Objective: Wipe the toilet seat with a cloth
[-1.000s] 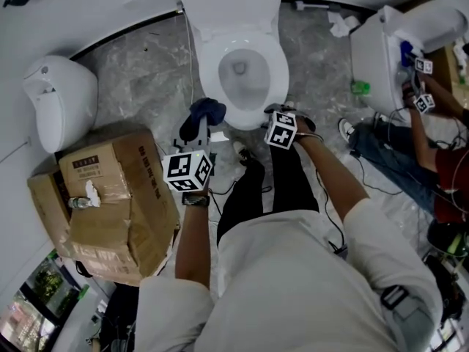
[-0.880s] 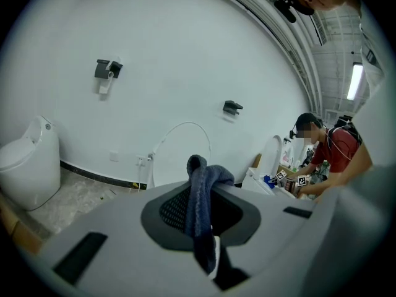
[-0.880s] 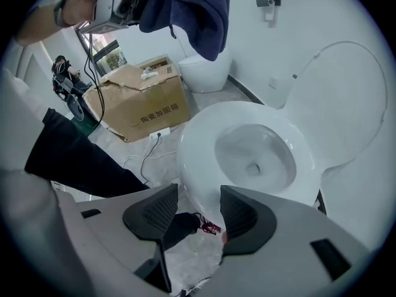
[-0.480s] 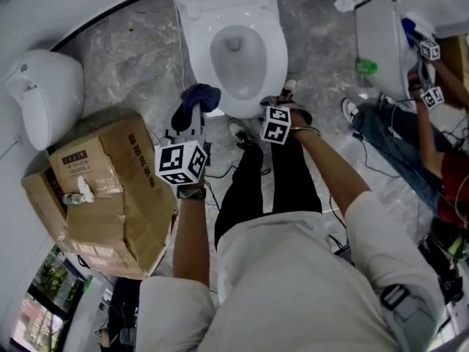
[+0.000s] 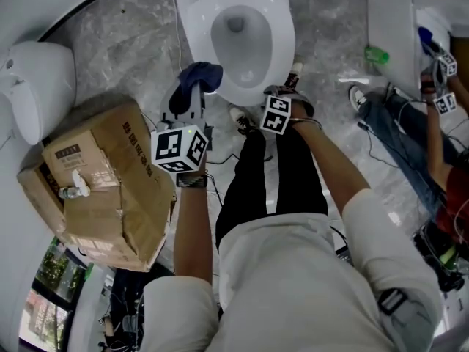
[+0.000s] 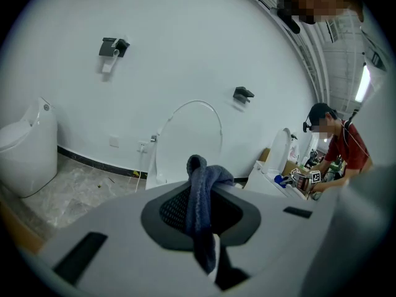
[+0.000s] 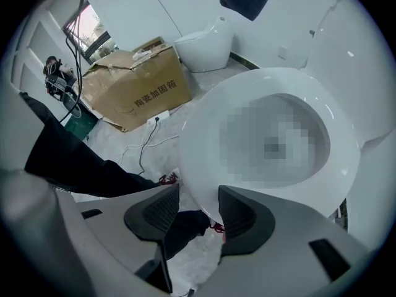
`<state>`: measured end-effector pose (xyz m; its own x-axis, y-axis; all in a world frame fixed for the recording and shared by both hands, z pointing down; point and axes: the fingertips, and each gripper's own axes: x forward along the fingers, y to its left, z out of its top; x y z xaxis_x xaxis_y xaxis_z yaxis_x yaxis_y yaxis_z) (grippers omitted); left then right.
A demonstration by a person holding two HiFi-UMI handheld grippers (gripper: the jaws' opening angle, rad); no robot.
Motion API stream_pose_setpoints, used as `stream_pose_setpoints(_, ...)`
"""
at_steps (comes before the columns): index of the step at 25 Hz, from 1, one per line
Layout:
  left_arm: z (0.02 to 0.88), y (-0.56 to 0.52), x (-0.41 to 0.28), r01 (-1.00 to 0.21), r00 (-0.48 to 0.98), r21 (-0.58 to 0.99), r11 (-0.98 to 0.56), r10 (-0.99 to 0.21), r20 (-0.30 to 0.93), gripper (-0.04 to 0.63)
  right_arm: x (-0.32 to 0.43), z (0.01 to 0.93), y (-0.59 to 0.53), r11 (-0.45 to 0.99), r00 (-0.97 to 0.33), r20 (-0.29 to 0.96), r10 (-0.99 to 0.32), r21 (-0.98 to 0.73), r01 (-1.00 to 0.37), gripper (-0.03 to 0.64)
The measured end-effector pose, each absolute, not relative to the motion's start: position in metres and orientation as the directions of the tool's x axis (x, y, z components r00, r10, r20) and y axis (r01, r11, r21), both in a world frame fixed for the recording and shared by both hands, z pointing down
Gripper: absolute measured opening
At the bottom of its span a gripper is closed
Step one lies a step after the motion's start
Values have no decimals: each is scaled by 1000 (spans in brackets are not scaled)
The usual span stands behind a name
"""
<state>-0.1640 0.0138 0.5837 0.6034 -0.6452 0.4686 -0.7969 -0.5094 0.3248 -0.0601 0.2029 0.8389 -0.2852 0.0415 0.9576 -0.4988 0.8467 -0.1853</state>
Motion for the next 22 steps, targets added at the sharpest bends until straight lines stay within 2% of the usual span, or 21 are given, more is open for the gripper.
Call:
stream_pose_setpoints(3, 593, 12, -170, -809, 587, 323, -491, -647, 486, 35, -59, 847, 203, 830, -285, 958, 32, -185, -526, 216)
stream_pose_setpoints(5, 599, 10, -176, -820, 572, 324, -472, -655, 493, 35, -57, 849, 199, 820, -292, 956, 11, -175, -545, 176)
stream_pose_setpoints(10, 610, 7, -177, -828, 561, 333, -451, -654, 508, 35, -56, 843, 196, 772, -329, 944, -10, -202, -603, 173)
stream_pose_setpoints(15, 610, -8, -169, -826, 564, 337, -452, -651, 509, 35, -50, 824, 178, 677, -363, 923, -129, -186, -712, 94)
stream_pose_setpoints(22, 616, -55, -143, -816, 578, 334, -472, -654, 488, 35, -16, 788, 129, 545, -358, 884, -301, -148, -825, 43)
